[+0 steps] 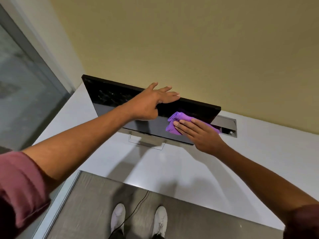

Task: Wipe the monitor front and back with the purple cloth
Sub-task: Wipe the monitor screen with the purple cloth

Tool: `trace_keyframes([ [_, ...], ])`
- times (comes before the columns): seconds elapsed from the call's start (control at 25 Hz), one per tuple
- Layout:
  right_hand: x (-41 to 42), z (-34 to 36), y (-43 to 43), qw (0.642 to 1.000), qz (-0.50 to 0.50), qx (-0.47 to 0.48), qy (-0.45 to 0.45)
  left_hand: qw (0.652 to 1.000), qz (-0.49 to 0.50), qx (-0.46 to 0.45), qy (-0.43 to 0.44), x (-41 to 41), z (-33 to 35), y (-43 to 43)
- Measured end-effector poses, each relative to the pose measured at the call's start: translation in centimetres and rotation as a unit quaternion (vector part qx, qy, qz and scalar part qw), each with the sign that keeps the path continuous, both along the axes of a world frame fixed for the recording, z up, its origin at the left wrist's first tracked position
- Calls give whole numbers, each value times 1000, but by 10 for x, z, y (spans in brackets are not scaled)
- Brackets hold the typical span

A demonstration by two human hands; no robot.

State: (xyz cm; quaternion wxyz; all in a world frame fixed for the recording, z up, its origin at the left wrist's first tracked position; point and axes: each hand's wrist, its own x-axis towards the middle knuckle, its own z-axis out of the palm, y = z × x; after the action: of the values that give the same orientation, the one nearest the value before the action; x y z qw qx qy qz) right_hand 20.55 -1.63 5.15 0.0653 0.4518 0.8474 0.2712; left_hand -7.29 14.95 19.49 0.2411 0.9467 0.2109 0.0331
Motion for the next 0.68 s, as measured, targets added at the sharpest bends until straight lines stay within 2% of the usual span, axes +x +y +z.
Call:
trace_keyframes([
  [0.16,-7,-35,4,990,45,-109,-82,999,21,36,-9,1,-5,-9],
  [0.32,3,-49,-3,981,62,-141,-119,994,65,79,-31,-18,-16,-7],
  [0.44,15,-29,-6,982,76,-132,-109,988,124,85,-32,-50,-21,6],
  [0.68,12,44,3,996,55,-42,-52,962,266,59,-2,-134,-13,35],
])
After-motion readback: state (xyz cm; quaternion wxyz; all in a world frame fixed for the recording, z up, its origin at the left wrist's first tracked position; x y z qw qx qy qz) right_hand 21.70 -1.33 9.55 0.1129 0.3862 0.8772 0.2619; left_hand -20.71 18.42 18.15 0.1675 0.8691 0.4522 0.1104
